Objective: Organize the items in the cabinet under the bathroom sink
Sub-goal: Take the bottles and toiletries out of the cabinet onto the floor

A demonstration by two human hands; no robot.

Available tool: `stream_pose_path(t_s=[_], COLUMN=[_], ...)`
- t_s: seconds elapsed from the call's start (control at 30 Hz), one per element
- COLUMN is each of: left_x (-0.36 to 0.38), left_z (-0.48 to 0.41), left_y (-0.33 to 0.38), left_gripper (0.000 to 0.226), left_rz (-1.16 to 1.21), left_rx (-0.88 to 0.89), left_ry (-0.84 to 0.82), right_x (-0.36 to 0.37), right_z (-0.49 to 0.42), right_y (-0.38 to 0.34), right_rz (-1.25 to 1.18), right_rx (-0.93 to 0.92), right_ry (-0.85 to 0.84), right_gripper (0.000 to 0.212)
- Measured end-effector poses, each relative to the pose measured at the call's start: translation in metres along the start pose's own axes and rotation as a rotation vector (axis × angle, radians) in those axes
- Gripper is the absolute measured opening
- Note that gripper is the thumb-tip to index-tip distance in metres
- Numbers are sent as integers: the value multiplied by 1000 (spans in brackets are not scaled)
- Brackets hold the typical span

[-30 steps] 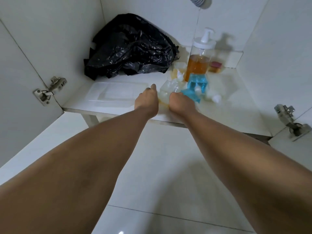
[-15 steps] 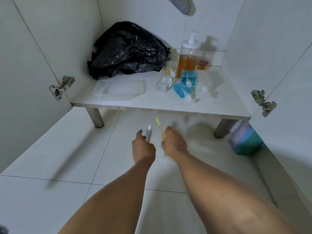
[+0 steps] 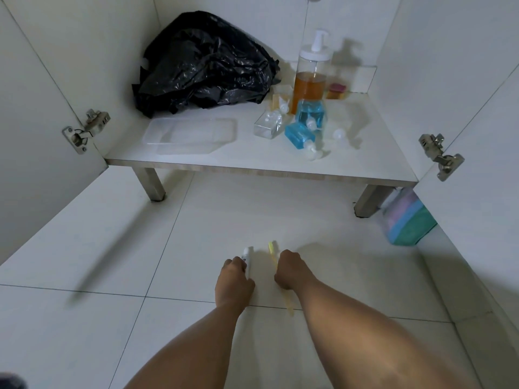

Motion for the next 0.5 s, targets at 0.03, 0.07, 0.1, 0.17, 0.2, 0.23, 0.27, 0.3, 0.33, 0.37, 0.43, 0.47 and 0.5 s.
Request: stream_pose_path(t_s=[0.03,0.07,0.1,0.17,0.2,0.23,0.27,0.3,0.33,0.37,0.43,0.47,0.5], left_x=[1,2,3,1,-4,-12,-24,-40,-60,-82,-131,-154,-177], left_z=[-2,-3,-3,-5,-7,-11,-17,-26,-36,-47,-67,-76,-84], left_y=[1,1,2,4,6,9,14,22,30,40,59,66,72], left_gripper=[31,32,34,36,37,38,39,39,37,35,32,31,30], left_rz=[-11,-27,-44,-73,-91,-103,-101,-79,-42,-2,44,48,49], left_rx=[14,23,28,35,42,53,64,71,70,63,55,67,87], left_ry=[-9,-15,-16,5,35,86,154,234,314,384,487,528,570], right_x=[1,1,1,-2,-6,-12,-20,-29,-39,-50,-72,-82,-93], right_z=[-1,-2,-2,-3,-4,-5,-7,-10,-15,-20,-29,-31,-32], right_y=[1,2,3,4,3,-1,-9,-20,-36,-54,-97,-118,-139], right_rz=[-2,-2,-1,1,-6,-22,-44,-71,-101,-128,-162,-180,-209], right_rx=[2,7,13,20,12,-6,-29,-54,-85,-122,-231,-294,-346], right_ry=[0,0,0,16,40,74,114,156,193,225,282,308,336], right_gripper=[27,28,29,29,28,26,25,23,21,18,11,10,12])
Point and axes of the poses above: each hand's wrist, its own z-axis away from the middle knuckle, its own x-axis out of the palm, y = z × x, the point moved 1 cm from there along -z, towards the middle knuckle, and after that the axes turned 5 degrees about -z, right-handed, at the moved point
